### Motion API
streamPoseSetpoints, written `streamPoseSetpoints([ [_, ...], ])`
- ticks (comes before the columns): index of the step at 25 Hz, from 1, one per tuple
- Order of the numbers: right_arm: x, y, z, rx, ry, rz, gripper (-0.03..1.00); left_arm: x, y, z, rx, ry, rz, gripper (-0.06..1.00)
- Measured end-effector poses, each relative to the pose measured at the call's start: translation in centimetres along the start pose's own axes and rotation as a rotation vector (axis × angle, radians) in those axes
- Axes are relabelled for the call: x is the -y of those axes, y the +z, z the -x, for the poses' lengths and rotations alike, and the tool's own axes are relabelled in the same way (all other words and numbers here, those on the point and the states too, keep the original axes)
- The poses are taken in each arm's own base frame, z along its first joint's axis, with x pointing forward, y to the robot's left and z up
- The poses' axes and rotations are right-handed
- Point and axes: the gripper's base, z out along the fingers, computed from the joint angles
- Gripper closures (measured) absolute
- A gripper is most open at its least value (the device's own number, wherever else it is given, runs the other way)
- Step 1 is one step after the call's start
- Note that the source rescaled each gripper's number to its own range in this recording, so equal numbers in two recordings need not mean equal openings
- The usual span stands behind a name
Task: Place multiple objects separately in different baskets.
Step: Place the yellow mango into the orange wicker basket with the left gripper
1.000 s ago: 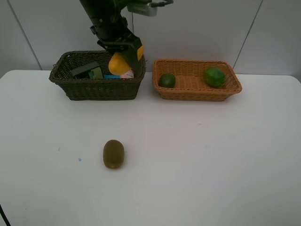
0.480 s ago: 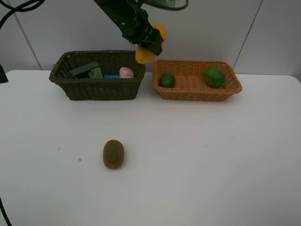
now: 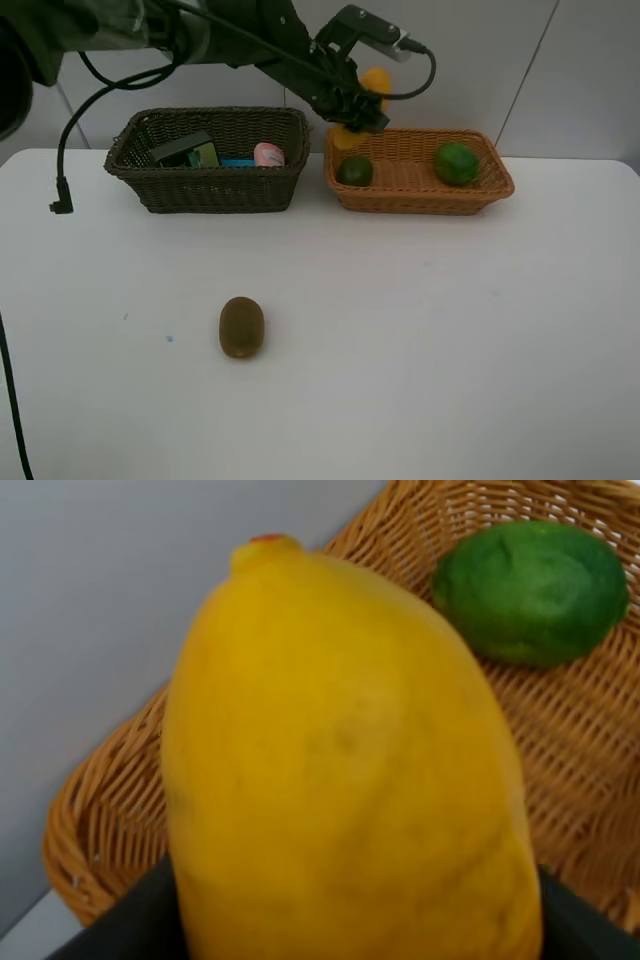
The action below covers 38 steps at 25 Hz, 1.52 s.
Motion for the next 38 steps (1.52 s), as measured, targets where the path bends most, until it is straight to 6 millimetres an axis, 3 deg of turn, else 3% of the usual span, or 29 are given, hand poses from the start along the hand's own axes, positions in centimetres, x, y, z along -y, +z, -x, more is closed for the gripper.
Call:
streamPoseSetpoints([
  [6,0.0,0.0,0.0,0.000,0.000,0.000,-0.03,1.2,2.7,-1.8,0.019,-0.014,0.013,0.43],
  [16,0.0,0.0,0.0,0.000,0.000,0.000,-0.03,1.3,5.1,-2.2,0.126,-0.010,0.088,0.43],
  [35,0.0,0.0,0.0,0.000,0.000,0.000,-0.03,1.4,5.5,-2.3,0.167,-0.021,0.114,0.43],
  [36,0.0,0.0,0.0,0.000,0.000,0.000,-0.03,1.4,5.5,-2.3,0.171,-0.027,0.116,0.37],
  [38,0.0,0.0,0.0,0.000,0.000,0.000,-0.03,1.3,5.5,-2.1,0.187,-0.031,0.127,0.13],
])
